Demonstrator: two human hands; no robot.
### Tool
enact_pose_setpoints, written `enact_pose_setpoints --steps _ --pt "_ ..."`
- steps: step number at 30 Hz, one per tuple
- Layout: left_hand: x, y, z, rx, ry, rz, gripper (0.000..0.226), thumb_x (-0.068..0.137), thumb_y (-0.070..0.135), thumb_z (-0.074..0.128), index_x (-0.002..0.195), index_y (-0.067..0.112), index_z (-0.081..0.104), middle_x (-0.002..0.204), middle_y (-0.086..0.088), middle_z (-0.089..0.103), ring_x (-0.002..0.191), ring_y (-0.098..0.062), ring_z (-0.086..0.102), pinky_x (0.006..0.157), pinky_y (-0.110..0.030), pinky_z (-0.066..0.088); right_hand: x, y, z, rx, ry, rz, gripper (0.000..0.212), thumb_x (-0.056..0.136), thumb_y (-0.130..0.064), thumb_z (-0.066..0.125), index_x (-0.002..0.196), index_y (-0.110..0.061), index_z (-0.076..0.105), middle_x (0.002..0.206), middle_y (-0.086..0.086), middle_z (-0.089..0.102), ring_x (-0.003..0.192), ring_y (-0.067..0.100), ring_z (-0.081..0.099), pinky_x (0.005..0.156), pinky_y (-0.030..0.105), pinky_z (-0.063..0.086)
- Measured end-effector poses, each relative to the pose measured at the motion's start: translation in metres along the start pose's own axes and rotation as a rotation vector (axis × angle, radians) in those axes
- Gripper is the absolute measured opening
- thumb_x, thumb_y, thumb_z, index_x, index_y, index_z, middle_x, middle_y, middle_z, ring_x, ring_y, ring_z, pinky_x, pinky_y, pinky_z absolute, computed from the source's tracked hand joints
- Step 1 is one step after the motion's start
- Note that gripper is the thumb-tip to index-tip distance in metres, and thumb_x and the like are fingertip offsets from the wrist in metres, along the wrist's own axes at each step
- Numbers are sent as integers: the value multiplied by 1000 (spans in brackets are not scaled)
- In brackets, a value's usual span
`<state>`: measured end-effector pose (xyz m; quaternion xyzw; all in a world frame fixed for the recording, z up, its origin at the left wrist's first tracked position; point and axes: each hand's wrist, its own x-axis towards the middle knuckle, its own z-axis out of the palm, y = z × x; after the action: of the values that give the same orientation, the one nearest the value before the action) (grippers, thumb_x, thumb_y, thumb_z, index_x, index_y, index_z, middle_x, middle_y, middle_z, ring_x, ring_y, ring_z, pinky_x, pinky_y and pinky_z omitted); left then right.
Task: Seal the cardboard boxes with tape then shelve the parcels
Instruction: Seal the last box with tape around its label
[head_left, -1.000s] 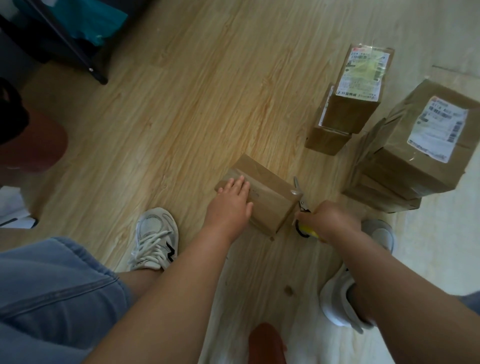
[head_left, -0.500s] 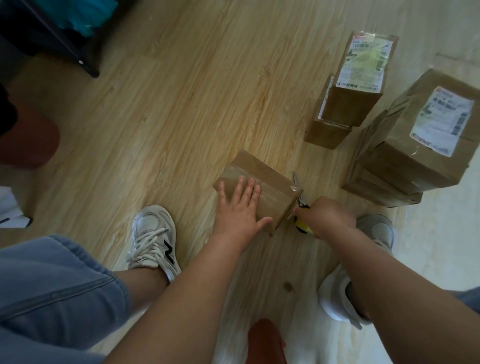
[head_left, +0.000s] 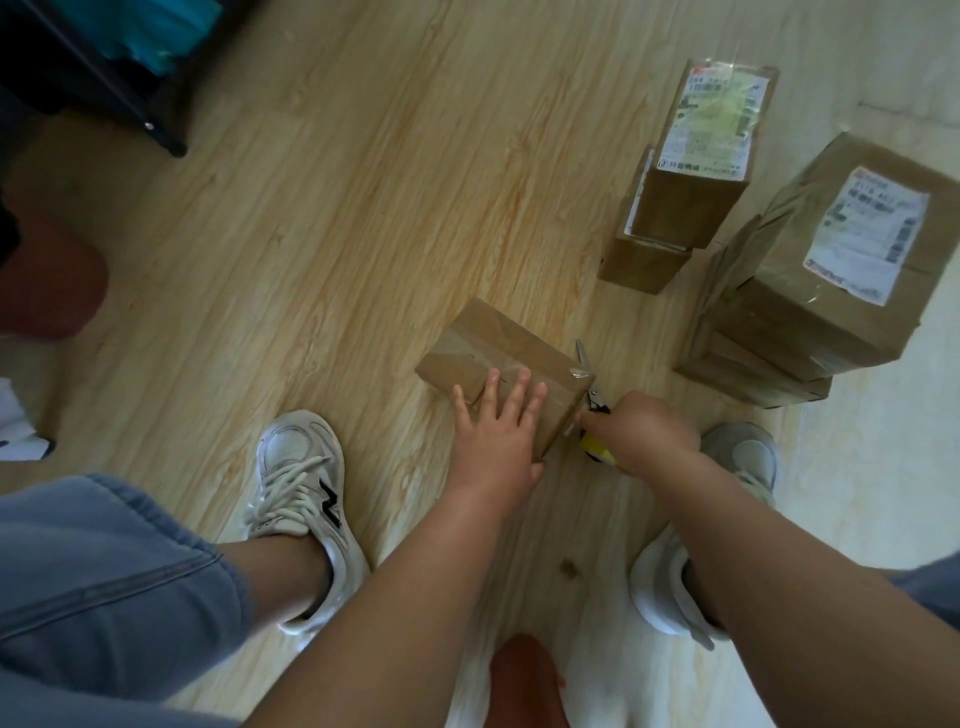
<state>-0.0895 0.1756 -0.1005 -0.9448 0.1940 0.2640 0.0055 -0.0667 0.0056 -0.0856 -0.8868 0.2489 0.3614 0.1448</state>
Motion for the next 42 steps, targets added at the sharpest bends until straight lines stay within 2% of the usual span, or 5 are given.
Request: enact_pose_setpoints --steps 10,19,26,35,42 --pt "1 -11 -24 -252 81 -44 87 88 40 62 157 28 12 166 6 3 153 -26 2 118 -62 2 -6 5 -12 212 -70 -26 59 84 -69 62 81 -10 61 74 6 64 72 22 64 61 31 45" --pt "-12 -51 -83 -1002 41 -186 95 59 26 92 144 34 49 139 8 55 126 -6 50 106 -29 42 -50 -30 -76 293 21 -217 59 79 -70 67 70 -13 56 60 1 44 53 15 40 55 31 32" --pt "-23 -83 -74 -1563 37 -262 66 73 -7 75 133 20 62 133 0 62 128 -10 52 74 -11 47 -90 -48 -101 437 -59 -447 48 86 -59 66 102 -14 73 118 10 69 101 19 64 96 40 49" --pt "-21 -77 -60 -1473 209 -286 61 89 18 70 145 27 48 138 -1 59 123 -15 58 107 -35 44 -85 -69 -85 564 -105 -502 46 89 -57 64 80 -13 75 79 8 75 80 15 67 80 29 46" --pt "-22 -69 -55 -1398 300 -370 52 98 32 56 148 33 39 142 1 52 125 -20 54 105 -49 45 -79 -81 -80 371 81 -409 55 89 -48 63 50 -15 43 34 -6 45 42 11 37 49 25 31"
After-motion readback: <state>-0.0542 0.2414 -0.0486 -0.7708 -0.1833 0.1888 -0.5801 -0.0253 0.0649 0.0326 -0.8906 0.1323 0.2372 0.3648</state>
